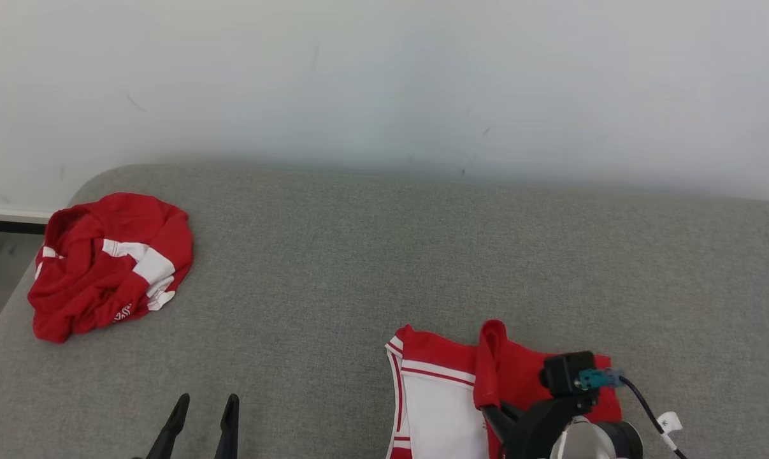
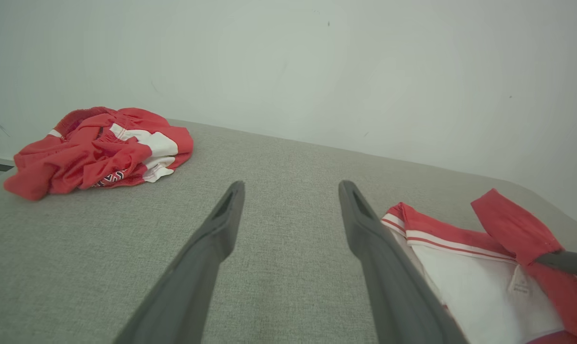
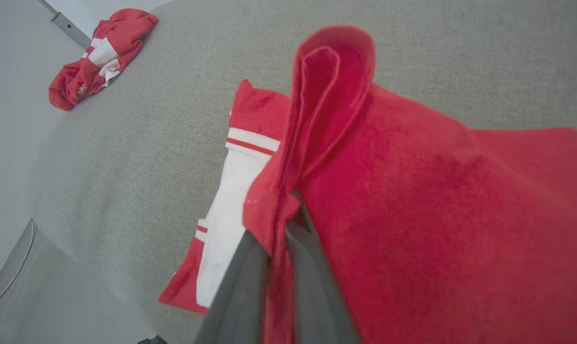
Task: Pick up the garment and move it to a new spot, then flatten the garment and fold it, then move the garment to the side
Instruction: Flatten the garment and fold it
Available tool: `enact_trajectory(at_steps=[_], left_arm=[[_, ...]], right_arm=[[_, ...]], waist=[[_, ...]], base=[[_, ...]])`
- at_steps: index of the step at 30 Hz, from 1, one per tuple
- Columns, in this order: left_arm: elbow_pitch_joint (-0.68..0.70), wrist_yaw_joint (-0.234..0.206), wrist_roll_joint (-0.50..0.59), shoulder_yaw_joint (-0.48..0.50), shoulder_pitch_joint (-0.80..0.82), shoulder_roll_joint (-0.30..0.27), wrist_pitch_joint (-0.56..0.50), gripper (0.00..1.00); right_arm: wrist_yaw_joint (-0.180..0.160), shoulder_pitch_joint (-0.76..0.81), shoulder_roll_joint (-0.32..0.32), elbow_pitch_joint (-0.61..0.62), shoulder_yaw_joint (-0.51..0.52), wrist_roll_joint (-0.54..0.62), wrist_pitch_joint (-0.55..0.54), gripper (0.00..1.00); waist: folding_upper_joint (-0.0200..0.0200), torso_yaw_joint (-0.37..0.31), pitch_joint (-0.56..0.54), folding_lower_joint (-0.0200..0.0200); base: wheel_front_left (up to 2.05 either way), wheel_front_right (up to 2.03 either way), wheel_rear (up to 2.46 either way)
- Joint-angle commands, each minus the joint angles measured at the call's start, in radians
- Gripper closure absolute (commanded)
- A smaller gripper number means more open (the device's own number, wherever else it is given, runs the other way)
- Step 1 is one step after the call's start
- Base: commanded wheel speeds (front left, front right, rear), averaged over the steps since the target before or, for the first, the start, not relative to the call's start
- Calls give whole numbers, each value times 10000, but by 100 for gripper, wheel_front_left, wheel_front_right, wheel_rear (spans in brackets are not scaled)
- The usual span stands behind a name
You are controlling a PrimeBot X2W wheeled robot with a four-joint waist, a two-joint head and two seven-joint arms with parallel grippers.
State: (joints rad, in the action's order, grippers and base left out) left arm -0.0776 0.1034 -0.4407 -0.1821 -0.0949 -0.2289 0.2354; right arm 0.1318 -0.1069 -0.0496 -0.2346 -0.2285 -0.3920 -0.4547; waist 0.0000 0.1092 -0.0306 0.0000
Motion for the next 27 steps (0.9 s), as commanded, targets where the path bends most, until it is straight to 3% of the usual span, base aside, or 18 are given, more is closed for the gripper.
enact_trajectory(at_steps=[1,8,18,19,20,21,27], left_arm=[[-7,-3,-113,-1,86,-30,-18,0],[-148,28,-153,-149,156,-17,7,0],[-271,65,-193,-249,246,-30,81,0],[-285,67,-204,-254,270,-35,87,0],[-297,68,-216,-259,294,-39,88,0],[-308,67,-217,-263,311,-42,87,0],[-374,58,-223,-265,347,-58,105,0]], right_arm=[[-18,-175,-15,-70,-118,-111,79,100],[-18,-835,-15,-1012,-1084,-594,177,100],[-18,-1476,-12,-2227,-1559,-958,626,100],[-18,-1546,-12,-2327,-1613,-1019,674,92],[-18,-1621,-9,-2383,-1709,-1062,726,59],[-18,-1650,-9,-2484,-1765,-1178,754,0],[-18,-1870,-12,-2507,-2072,-1735,1074,0]], waist=[[0,73,-14,0],[0,328,-33,0],[0,534,34,0],[0,550,42,0],[0,565,51,0],[0,575,59,0],[0,577,64,0]], base=[[0,0,0],[0,0,0],[0,0,0],[0,0,0],[0,0,0],[0,0,0],[0,0,0]])
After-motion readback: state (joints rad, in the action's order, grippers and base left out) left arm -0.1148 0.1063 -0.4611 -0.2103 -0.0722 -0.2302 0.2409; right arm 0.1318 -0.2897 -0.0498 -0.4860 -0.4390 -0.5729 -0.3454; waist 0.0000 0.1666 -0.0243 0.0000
